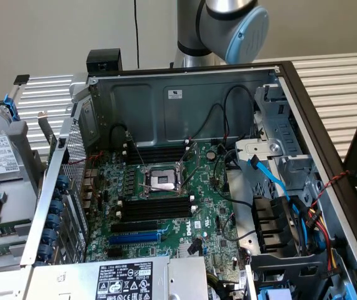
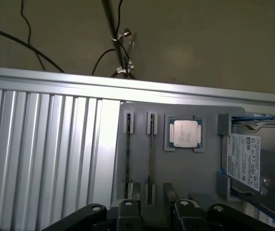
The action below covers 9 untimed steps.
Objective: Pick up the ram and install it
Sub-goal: 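Pick up the ram and move it above insertion slot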
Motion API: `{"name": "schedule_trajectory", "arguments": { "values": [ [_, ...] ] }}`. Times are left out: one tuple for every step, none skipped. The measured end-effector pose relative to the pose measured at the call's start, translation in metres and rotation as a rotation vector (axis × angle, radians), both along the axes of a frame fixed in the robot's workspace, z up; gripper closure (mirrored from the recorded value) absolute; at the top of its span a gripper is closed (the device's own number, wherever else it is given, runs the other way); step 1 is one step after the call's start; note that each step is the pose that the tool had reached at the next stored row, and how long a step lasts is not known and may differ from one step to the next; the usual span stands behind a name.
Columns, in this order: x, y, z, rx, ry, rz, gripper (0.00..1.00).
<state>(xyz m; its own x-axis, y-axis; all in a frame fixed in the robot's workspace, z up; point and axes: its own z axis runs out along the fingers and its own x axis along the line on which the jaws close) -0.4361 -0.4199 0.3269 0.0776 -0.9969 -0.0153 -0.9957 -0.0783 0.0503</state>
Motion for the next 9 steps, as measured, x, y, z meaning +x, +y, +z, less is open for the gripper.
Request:
{"name": "schedule_trajectory", "arguments": {
  "values": [
    [0.000, -0.0006, -0.0020, 0.0002, -0.0005, -0.005, 0.67],
    [0.000, -0.0006, -0.0037, 0.0001, -0.0004, -0.015, 0.67],
    [0.000, -0.0006, -0.0055, 0.0001, -0.0003, -0.027, 0.67],
    [0.000, -0.0006, -0.0073, 0.0001, -0.0003, -0.038, 0.67],
    [0.000, -0.0006, -0.0092, 0.0000, -0.0003, -0.049, 0.67],
    [0.000, -0.0007, -0.0110, 0.0000, -0.0003, -0.060, 0.67],
    [0.001, -0.0007, -0.0128, 0.0000, -0.0002, -0.067, 0.67],
    [0.002, -0.0007, -0.0145, -0.0001, -0.0001, -0.069, 0.67],
    [0.004, -0.0007, -0.0164, 0.0000, -0.0003, -0.071, 0.67]
  ]
}}
